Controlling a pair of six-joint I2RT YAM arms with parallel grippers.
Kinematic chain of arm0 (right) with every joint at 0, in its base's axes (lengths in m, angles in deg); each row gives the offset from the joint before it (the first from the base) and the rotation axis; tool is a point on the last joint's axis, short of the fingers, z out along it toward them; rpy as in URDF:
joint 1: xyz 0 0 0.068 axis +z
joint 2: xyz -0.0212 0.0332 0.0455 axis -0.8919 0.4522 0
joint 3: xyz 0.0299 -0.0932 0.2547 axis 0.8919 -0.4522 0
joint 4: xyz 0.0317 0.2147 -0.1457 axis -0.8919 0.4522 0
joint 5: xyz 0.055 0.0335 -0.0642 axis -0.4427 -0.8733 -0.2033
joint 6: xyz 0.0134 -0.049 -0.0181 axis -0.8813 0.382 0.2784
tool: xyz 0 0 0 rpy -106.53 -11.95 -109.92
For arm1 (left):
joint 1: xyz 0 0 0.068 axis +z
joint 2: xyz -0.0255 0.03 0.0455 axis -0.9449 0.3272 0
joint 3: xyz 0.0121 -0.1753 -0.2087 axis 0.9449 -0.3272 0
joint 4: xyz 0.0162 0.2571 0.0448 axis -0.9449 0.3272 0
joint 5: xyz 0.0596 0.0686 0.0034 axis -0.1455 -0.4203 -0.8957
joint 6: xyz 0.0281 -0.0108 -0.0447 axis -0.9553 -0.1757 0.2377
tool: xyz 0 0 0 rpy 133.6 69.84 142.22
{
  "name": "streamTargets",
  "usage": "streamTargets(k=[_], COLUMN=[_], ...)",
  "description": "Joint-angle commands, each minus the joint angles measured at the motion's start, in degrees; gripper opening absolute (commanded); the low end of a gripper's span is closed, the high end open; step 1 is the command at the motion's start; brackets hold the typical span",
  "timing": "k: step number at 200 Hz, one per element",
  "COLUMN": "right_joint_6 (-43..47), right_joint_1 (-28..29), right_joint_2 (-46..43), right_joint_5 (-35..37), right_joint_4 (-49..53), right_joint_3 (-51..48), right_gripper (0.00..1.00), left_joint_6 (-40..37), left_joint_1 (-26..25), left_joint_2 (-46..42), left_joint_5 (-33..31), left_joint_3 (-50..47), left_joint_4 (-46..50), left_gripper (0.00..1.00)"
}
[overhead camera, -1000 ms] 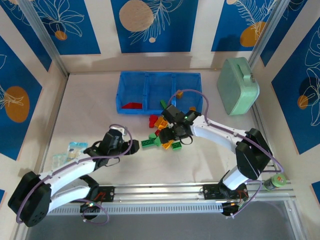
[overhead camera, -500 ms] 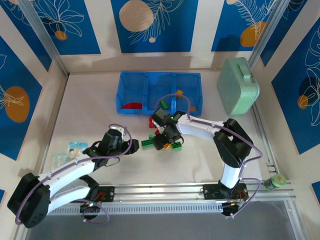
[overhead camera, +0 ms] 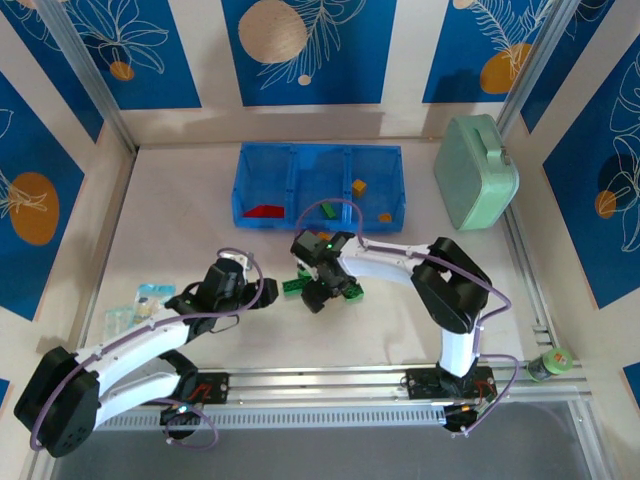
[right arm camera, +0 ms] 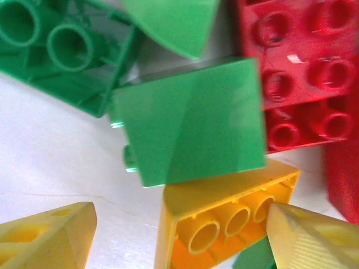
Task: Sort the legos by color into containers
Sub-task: Pick up the lego from the center of the table.
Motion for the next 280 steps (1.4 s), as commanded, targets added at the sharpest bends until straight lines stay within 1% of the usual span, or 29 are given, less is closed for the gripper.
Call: streamTargets(k=[1, 23, 43, 70, 89, 154, 168, 176, 178, 187, 206, 241, 260, 280], right_joint_6=[0.46, -0.7, -1.93, -3.01, -3.82, -6.37, -6.82, -7.1, -7.23, -7.49, -8.13, -8.0, -7.27, -6.26], right_joint_1=[2.62, 4.53, 4.7, 4.71, 5.08, 6.48, 6.98, 7.3, 7.4, 7.62, 8.01, 7.13, 4.67, 0.62], right_joint_2=[0.52, -0.73, -1.21, 0.94, 2.67, 4.22, 4.07, 3.81, 3.69, 3.47, 1.77, -4.02, -8.08, -11.93], right_joint_5=[-1.33, -1.09, -0.3, 0.95, 2.12, 6.98, 7.79, 8.47, 8.62, 9.04, 10.29, 10.46, 8.68, 5.89], right_joint_4=[1.38, 1.32, 1.37, 1.96, 2.22, 1.57, 1.77, 1.97, 2.07, 2.35, 3.15, 3.14, 1.94, 0.37], right_joint_3=[1.06, 0.98, 0.98, 2.09, 2.86, 2.73, 2.73, 2.69, 2.73, 2.68, 2.65, 2.39, 2.21, 2.51], right_gripper=[0.79, 0.78, 0.78, 0.76, 0.72, 0.53, 0.47, 0.42, 0.39, 0.36, 0.29, 0.27, 0.26, 0.26], left_joint_6=[-0.81, -1.06, -1.27, -1.8, -1.76, -2.12, -2.13, -2.14, -2.14, -2.13, -2.07, -2.23, -2.51, -3.23], left_joint_1=[-0.42, -0.37, -0.44, -0.44, -0.41, -0.43, -0.44, -0.44, -0.44, -0.42, -0.44, -0.4, -0.44, -0.44], left_joint_2=[-0.2, -0.39, 0.04, 1.07, 1.06, 0.23, 0.33, 0.38, 0.39, 0.4, 0.4, -0.27, -1.19, -2.77], left_joint_5=[-1.05, -1.4, -1.5, -1.24, -1.24, -1.94, -1.94, -1.94, -1.94, -1.94, -1.85, -2.2, -1.94, -0.79], left_joint_3=[1.03, 1.28, 1.46, 2.07, 2.26, 2.08, 2.08, 1.97, 1.99, 1.9, 1.82, 1.65, 1.29, 0.62], left_joint_4=[0.18, 0.34, 0.05, 0.11, 0.09, 0.64, 0.47, 0.38, 0.36, 0.28, 0.24, 0.43, -0.21, -1.93], left_gripper=[0.72, 0.72, 0.72, 0.72, 0.72, 0.72, 0.72, 0.72, 0.72, 0.72, 0.71, 0.71, 0.72, 0.72])
